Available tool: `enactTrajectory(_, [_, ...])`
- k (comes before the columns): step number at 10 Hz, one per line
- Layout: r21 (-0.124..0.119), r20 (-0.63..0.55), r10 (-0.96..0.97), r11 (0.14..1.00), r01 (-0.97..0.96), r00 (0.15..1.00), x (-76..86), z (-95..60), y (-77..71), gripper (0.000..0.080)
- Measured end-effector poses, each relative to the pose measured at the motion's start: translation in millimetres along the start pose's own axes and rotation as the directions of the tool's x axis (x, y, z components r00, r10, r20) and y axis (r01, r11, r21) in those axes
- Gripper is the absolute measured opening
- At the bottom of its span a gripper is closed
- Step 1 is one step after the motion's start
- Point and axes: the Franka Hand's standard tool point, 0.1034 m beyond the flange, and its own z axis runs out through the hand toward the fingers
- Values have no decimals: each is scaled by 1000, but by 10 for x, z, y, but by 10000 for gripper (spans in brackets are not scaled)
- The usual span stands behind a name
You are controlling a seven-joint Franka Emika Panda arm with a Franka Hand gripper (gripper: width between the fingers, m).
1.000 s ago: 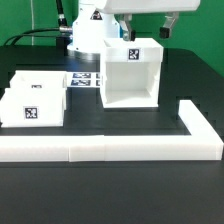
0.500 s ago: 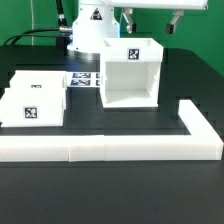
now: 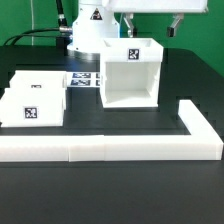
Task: Assemble drawer
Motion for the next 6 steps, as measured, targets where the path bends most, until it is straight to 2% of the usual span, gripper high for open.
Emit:
enactTrajectory(1, [10, 4, -8, 1000, 8, 1000, -68, 63, -23, 650])
enactTrajectory(2, [10, 7, -7, 1000, 7, 1000, -117, 111, -65, 650])
enactTrajectory(6, [-1, 20, 95, 995, -95, 995, -266, 199, -131, 650])
